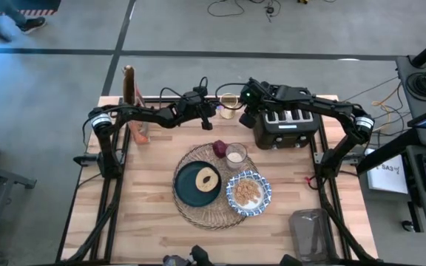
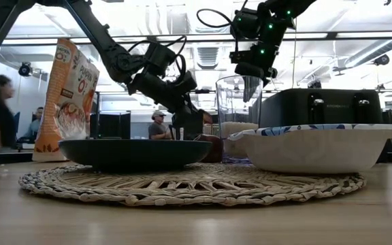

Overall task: Arrange a breakfast setting
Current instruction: Put the blue spoon beside the placemat

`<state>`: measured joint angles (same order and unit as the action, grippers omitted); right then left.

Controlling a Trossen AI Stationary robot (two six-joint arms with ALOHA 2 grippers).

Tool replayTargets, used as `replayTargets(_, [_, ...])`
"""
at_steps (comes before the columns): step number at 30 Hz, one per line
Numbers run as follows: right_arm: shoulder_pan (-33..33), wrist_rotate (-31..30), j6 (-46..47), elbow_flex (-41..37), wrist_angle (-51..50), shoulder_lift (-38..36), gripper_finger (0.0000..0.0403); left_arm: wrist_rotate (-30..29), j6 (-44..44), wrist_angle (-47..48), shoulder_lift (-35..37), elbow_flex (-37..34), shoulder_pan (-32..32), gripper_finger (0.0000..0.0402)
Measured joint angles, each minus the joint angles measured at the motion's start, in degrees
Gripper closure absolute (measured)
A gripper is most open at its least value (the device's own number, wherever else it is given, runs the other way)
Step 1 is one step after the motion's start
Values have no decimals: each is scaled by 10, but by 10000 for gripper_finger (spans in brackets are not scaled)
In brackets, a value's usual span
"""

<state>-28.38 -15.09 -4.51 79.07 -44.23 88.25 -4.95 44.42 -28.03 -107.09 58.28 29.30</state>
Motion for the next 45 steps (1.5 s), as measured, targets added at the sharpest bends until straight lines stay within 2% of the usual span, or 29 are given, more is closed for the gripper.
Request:
replayTargets(12, [0,0,0,0,0,0,280,0,-11,0,1,0,0,401])
replayTargets(20, [0,0,0,0,0,0,280,1,-48,-25,23,2,-1,401])
replayTargets(23, [0,0,0,0,0,0,280,2,-64,-18,34,17,-1,401])
replayTargets(32, [0,0,0,0,-1,0,280,56,-114,39,42,76,-1,401])
replayTargets(45, [0,0,-5,0,-17,-6,280,60,-126,53,38,67,0,401])
